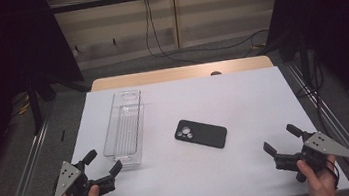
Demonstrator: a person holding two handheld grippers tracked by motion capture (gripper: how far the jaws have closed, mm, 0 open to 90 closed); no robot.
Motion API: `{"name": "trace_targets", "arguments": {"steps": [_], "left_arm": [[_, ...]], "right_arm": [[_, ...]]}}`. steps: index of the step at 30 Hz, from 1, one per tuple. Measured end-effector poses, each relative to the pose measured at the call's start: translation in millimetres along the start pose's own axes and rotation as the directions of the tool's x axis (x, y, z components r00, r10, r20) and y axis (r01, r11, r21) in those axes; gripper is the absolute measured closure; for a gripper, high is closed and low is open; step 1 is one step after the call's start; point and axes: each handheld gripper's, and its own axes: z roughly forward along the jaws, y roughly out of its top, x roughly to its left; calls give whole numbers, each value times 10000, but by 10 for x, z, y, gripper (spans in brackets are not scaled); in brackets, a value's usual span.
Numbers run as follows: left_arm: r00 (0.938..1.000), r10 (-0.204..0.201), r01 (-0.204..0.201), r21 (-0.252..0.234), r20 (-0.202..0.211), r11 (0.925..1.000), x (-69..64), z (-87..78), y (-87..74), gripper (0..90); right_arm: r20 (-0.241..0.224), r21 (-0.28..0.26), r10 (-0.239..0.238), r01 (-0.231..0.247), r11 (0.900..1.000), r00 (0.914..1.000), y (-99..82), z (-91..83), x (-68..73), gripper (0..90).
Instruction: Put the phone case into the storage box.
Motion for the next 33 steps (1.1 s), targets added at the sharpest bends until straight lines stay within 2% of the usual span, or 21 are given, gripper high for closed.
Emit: {"name": "trace_targets", "arguments": {"steps": [5, 11, 15, 23, 29, 33], "left_arm": [[9999, -106, 106, -24, 23, 9999, -1, 5, -1, 36], [9999, -61, 60, 74, 107, 10000, 3, 6, 1, 35], [9999, -147, 146, 73, 88, 9999, 1, 3, -1, 36], [9999, -154, 154, 218, 7, 9996, 18, -17, -1, 36], [9997, -208, 207, 114, 100, 9997, 23, -36, 14, 37], [9995, -312, 312, -158, -5, 9994, 21, -74, 40, 37]], "right_arm": [[-86, 19, 68, -68, 10000, 9999, -7, 7, 5, 0], [-397, 221, 114, -105, 9997, 9991, -18, 12, 16, 0], [-789, 419, 58, -25, 9991, 9969, -15, 33, 41, 0], [-1064, 572, -4, 65, 9983, 9943, 4, 44, 79, 0], [-1324, 760, -37, 138, 9970, 9912, 21, 100, 110, 1], [-1459, 902, -134, 268, 9956, 9892, 34, 146, 125, 11]]}}
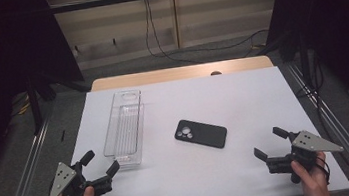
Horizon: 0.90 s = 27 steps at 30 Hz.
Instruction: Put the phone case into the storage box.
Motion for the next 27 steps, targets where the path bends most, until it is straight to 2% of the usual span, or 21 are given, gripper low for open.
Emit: {"name": "trace_targets", "arguments": {"steps": [4, 11, 17, 19, 27], "left_arm": [[10000, 8, -9, 199, 55, 9998, -6, 10, -20, 37], [9999, 52, -58, 406, 158, 9992, -8, 30, -38, 36], [9998, -132, 129, 323, 116, 9994, -19, 41, -33, 36], [9998, -196, 193, 332, 64, 9993, -13, 36, -35, 36], [9999, -150, 151, 402, -20, 9991, -8, 36, -27, 37]], "right_arm": [[-80, 111, 126, -125, 9999, 9999, -5, 23, 4, 19], [-312, 37, -98, 100, 9999, 9995, 26, 101, 32, 28], [-473, 21, -152, 153, 9999, 9988, 51, 183, 68, 37], [-687, 111, -122, 130, 9999, 9976, 58, 221, 79, 37], [-860, -71, -79, 74, 9999, 9963, 98, 326, 102, 4]]}}
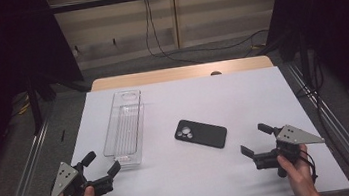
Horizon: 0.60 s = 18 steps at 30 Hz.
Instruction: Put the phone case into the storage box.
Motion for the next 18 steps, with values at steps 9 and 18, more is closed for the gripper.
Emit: {"name": "trace_targets", "arguments": {"steps": [9, 18], "left_arm": [[9999, -11, 10, 113, 138, 9999, -5, 13, -1, 37], [9999, 26, -27, 105, 131, 9999, -17, 19, -3, 37]], "right_arm": [[-224, -130, 47, -49, 9999, 9997, 63, 156, 16, 0], [-636, -217, 93, -107, 9997, 9979, 138, 322, 45, 0]]}}
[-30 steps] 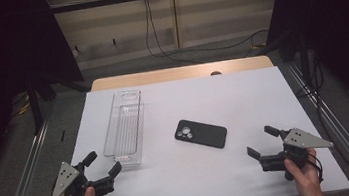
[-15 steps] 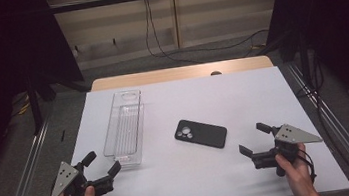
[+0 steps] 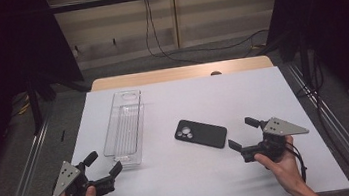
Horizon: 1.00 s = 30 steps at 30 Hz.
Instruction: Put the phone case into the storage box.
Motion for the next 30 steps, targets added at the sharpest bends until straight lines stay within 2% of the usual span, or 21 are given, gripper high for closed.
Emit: {"name": "trace_targets", "arguments": {"steps": [17, 27, 30], "left_arm": [[10000, -16, 16, 38, 61, 10000, 2, 14, 2, 36], [10000, -42, 42, 38, 61, 10000, 3, 17, -1, 37], [10000, -49, 49, 34, 43, 10000, 6, 14, -2, 37]], "right_arm": [[-688, 125, -78, 87, 9999, 9976, 123, 353, 6, 0], [-751, 227, -164, 182, 9996, 9970, 187, 540, -2, 6], [-652, 496, -274, 306, 9983, 9975, 203, 609, -13, 8]]}}
